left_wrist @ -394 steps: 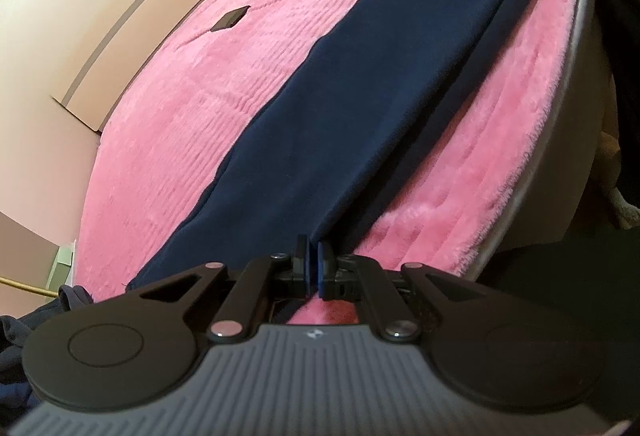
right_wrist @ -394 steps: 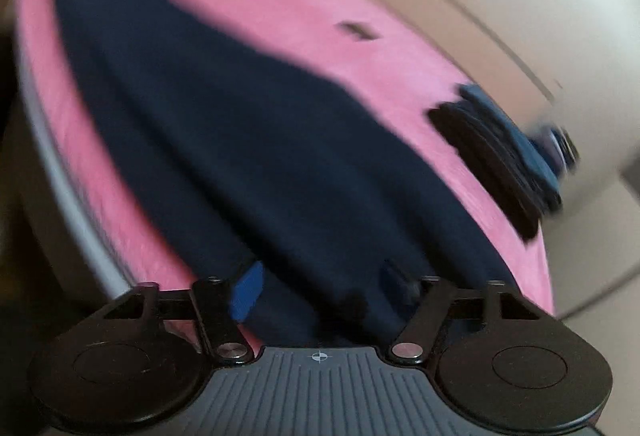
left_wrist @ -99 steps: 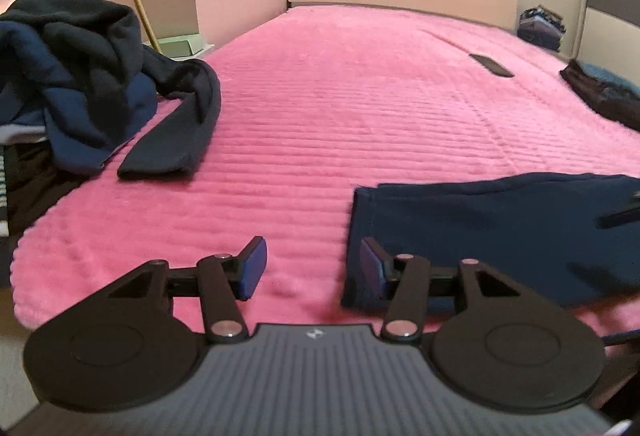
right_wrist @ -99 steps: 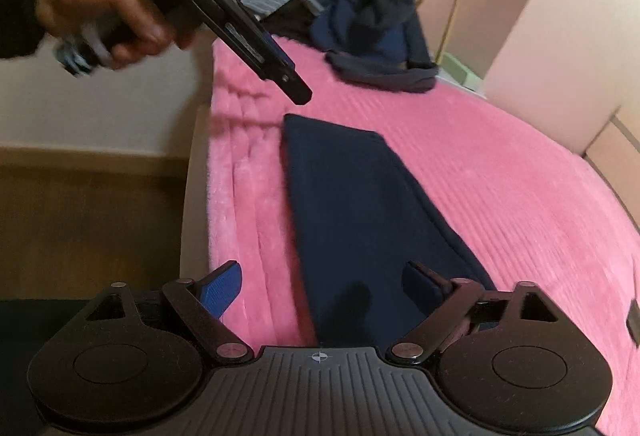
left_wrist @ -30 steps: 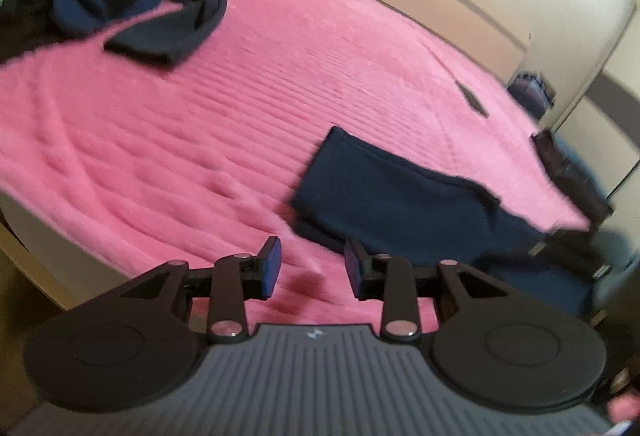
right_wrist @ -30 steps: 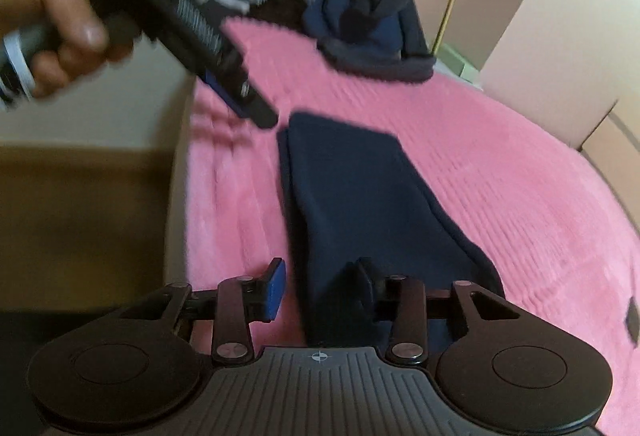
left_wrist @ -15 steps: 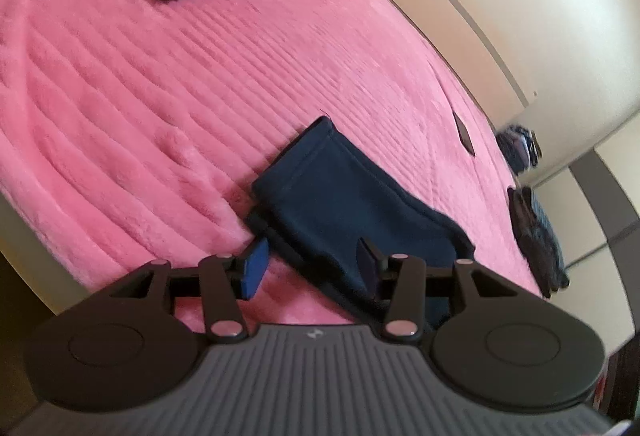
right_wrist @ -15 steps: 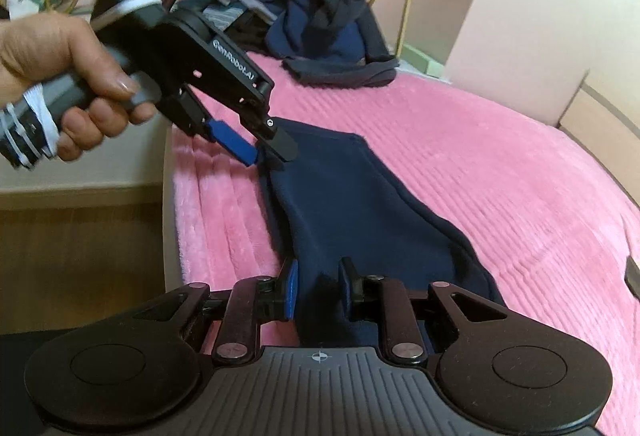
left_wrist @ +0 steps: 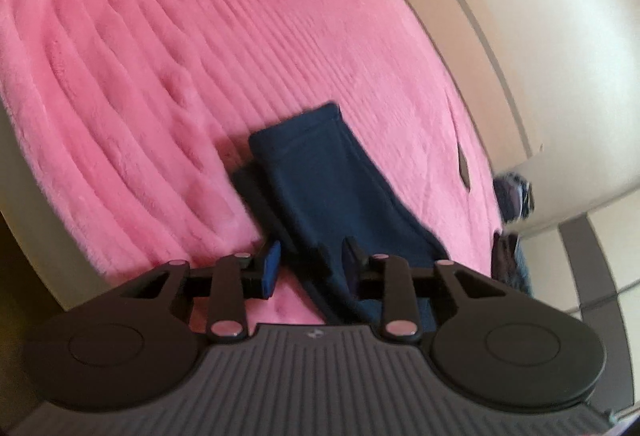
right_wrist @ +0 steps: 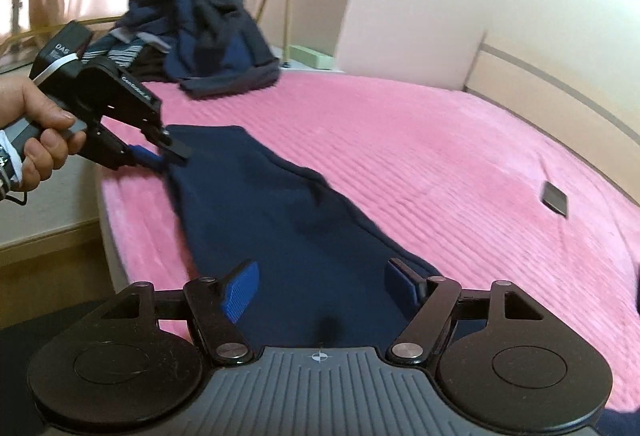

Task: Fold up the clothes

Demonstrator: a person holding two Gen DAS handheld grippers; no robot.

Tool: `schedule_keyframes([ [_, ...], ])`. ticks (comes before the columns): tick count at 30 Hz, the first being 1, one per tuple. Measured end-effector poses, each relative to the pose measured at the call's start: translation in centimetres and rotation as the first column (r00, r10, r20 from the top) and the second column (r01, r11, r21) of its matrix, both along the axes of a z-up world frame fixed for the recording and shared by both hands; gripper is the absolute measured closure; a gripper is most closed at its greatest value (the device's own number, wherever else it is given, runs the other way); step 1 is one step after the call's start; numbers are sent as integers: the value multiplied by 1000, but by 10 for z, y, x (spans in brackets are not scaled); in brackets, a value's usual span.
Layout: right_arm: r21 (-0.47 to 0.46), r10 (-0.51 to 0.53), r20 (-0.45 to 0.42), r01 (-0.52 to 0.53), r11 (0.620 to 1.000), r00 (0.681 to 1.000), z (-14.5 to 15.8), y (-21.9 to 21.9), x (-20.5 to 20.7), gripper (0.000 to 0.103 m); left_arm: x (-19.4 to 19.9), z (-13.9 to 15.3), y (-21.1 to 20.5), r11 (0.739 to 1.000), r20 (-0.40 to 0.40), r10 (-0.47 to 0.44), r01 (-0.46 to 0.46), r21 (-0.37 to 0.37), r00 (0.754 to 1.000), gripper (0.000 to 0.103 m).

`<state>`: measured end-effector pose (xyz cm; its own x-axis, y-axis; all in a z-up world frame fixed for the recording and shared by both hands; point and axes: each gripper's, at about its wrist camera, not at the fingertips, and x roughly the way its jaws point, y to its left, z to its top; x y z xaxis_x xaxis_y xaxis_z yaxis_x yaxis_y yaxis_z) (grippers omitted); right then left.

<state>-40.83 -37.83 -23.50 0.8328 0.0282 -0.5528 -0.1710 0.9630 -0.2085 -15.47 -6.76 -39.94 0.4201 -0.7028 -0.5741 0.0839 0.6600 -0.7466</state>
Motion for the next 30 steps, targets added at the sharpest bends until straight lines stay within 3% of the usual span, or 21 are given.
schedule_keyframes([
  [1,0,-10,2,10,1000,1000,1,-3,-5,31,0,-1,-1,1000,1,18,-18,-3,1000,88],
  [5,12,-67,5,66,998,998,0,-19,-25,31,-5,2,-5,998,26,63,-63,-6,998,98],
  [10,16,-180,9,180,984,984,0,-47,-68,31,-22,44,-24,997,213,5,-21,74,977,100],
  [12,27,-259,20,259,966,966,2,-67,-93,31,-37,75,-46,992,341,-71,29,126,938,100],
  [14,44,-347,31,345,937,937,4,-87,-121,31,-56,108,-75,980,469,-161,83,183,868,100],
  [16,71,-445,46,441,895,894,7,-110,-156,30,-87,140,-112,958,591,-271,154,241,759,100],
  [17,82,-487,54,482,872,872,9,-121,-173,30,-107,154,-134,941,647,-332,196,275,687,100],
  [19,104,-560,68,553,827,825,11,-137,-206,30,-152,175,-180,891,729,-453,285,353,513,100],
  [20,115,-595,74,586,802,800,12,-145,-223,29,-177,178,-204,850,738,-521,343,400,429,100],
  [22,139,-651,79,639,757,755,13,-158,-253,28,-227,168,-257,728,707,-660,450,517,255,100],
  [24,169,-704,71,687,707,707,10,-169,-282,27,-276,138,-308,562,617,-783,516,646,81,99],
  [26,194,-742,58,722,664,668,8,-177,-306,27,-321,90,-350,377,474,-875,477,794,-96,99],
  [27,207,-755,53,732,649,654,7,-179,-315,27,-337,68,-361,308,410,-899,444,841,-154,99],
  [29,232,-770,45,743,628,636,4,-182,-330,27,-358,32,-371,205,308,-923,381,901,-231,98],
  [30,254,-770,36,739,624,638,3,-183,-332,27,-364,24,-374,186,285,-926,356,916,-249,98],
])
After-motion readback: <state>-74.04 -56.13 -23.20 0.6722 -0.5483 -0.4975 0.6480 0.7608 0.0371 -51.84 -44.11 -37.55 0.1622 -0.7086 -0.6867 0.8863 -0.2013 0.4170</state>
